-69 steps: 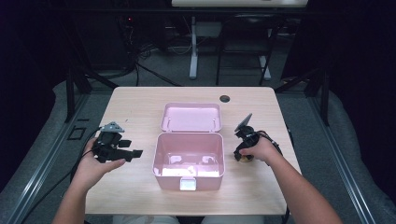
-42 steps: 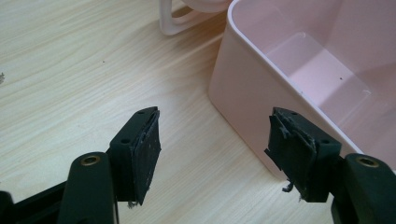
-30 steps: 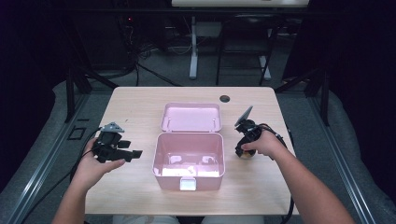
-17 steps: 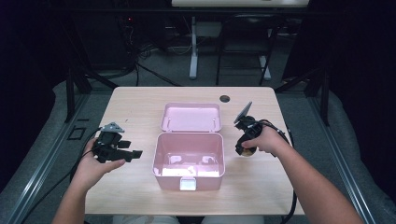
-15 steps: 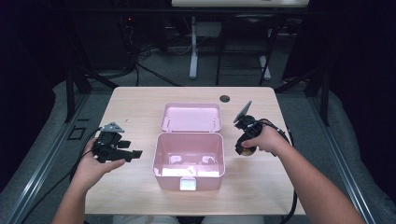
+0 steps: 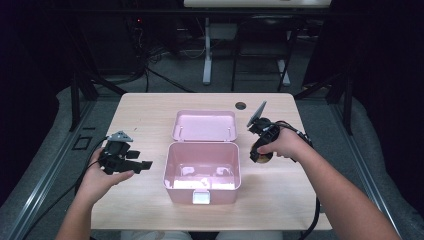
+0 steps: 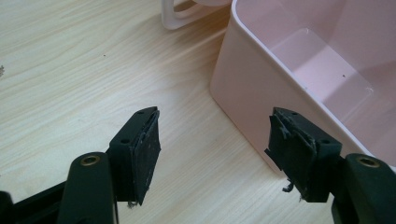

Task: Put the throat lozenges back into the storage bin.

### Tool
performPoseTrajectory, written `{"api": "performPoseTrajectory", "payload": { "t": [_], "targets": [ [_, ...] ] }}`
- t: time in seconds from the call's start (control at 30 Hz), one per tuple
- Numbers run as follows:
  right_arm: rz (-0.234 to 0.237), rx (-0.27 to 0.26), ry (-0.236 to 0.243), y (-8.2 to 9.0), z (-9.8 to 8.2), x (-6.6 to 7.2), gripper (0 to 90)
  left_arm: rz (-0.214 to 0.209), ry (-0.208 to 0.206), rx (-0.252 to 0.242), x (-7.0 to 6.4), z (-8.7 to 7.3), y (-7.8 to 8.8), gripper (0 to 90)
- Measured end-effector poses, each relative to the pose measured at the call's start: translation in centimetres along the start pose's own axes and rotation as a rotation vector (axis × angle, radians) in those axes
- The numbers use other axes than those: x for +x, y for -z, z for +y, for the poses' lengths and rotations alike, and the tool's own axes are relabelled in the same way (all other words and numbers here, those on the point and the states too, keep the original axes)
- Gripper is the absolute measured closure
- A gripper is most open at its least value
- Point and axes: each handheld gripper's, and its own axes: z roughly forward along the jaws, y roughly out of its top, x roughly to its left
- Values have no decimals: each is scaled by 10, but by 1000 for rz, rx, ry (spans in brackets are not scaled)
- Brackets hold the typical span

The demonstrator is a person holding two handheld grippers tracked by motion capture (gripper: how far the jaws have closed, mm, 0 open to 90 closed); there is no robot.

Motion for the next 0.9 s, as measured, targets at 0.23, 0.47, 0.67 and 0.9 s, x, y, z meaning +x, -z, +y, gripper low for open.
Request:
{"api": "performPoseTrajectory", "payload": {
  "t": [0.23, 0.47, 0.67, 0.9],
  "targets": [
    [1, -3, 92, 13, 5, 11, 198, 1, -1, -2, 1, 0, 0, 339],
    [25, 1, 241, 23, 9, 23, 198, -3, 3, -2, 1, 0, 0, 338],
    [31, 9, 359, 32, 12, 32, 198, -4, 4, -2, 2, -1, 0, 339],
    [59, 17, 507, 38, 16, 46, 198, -5, 7, -4, 2, -1, -1, 339]
  ]
}}
